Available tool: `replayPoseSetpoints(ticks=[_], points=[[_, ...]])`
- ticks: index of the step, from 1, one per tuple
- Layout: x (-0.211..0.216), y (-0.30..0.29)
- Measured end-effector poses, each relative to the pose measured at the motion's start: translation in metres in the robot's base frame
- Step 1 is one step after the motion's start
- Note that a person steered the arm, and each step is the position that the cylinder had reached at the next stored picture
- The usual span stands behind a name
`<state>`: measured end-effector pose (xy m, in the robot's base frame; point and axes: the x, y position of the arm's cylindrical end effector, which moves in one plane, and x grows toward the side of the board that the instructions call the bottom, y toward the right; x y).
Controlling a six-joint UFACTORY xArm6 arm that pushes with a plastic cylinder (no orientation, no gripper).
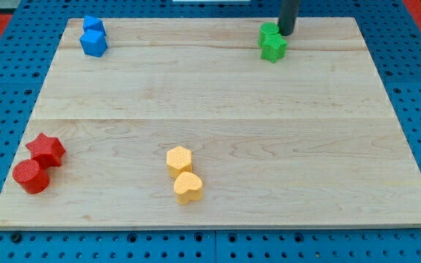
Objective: Push the green blocks towards the right center of the board
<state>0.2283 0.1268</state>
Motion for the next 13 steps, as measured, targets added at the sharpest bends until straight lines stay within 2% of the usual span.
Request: replayPoseSetpoints(ticks=[2,3,4,5,6,7,8,10,12,13], points=[[-0.005,-0.054],[-0.034,-0.061],[-0.028,-0.099],[-0.003,-0.113],[0.016,-0.097],[0.023,-0.047],[0.024,-0.022],[0.028,0.001],[0.055,0.002],[0.042,0.014]])
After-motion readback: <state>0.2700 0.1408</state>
